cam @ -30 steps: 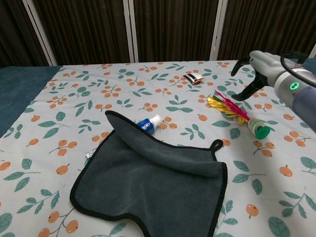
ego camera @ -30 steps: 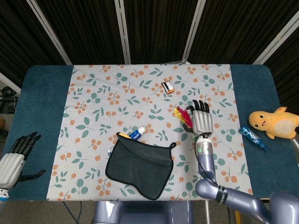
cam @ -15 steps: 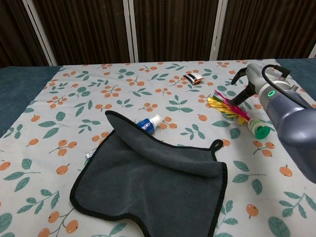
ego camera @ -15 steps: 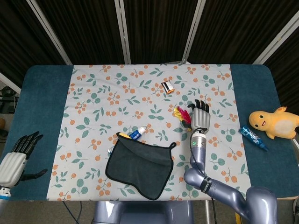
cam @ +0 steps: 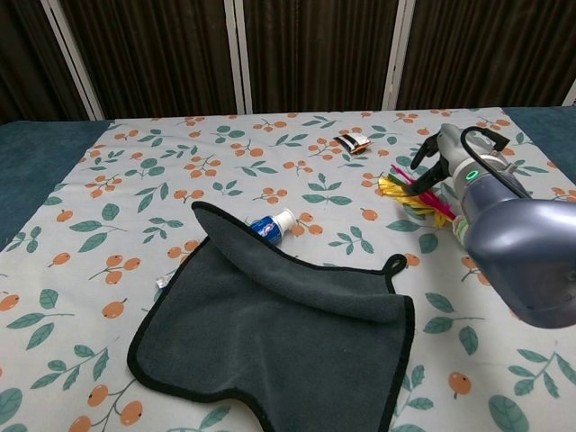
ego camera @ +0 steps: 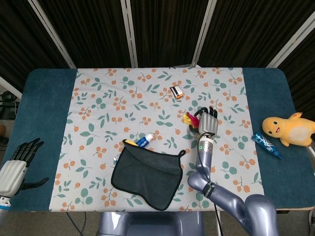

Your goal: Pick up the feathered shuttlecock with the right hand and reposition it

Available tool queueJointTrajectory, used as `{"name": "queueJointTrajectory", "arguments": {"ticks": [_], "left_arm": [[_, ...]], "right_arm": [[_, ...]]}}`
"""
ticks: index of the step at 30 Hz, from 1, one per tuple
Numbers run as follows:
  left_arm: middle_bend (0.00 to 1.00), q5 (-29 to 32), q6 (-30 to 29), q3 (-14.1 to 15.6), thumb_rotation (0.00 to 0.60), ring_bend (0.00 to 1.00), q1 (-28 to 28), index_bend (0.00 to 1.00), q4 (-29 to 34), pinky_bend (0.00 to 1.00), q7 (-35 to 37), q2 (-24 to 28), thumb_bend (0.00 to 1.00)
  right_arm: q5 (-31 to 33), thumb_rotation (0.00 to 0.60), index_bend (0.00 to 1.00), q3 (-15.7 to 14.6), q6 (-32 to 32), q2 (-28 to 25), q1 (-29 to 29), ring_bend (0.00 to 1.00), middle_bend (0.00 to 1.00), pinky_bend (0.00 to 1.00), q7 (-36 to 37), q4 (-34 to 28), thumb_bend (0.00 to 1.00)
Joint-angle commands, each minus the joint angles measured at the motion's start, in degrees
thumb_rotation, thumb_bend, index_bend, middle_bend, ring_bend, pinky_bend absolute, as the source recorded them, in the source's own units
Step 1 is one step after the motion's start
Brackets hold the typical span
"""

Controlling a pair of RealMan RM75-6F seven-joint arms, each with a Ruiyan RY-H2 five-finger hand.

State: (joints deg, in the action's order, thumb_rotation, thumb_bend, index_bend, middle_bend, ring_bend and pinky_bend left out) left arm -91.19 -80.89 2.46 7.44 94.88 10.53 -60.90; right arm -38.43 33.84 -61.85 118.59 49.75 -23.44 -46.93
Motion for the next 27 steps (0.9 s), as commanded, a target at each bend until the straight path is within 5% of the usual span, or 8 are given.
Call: {"name": "queueJointTrajectory", "arguments": {"ticks": [1,27], "left_arm": [[0.0,0.19,0.1,-0.04,0.598,0.0,0.01,0.0,0.1,0.0,-0.04,0.06,0.18],[0.0,0.46,0.61,-0.01,0.599,0.0,0.2,0.0,0.26,0.0,0.88,0.33,0.18]], "right_arm": [[-0.12,0.6,0.42,0.47,0.92,0.96,0.96,0.0,0.17,0.0,0.79,1.99,0.17],[-0.67,0.6,0.51,1.96,3.93,3.67,2.74,0.0,0.23,0.0,3.39,9.21,0.26]]}}
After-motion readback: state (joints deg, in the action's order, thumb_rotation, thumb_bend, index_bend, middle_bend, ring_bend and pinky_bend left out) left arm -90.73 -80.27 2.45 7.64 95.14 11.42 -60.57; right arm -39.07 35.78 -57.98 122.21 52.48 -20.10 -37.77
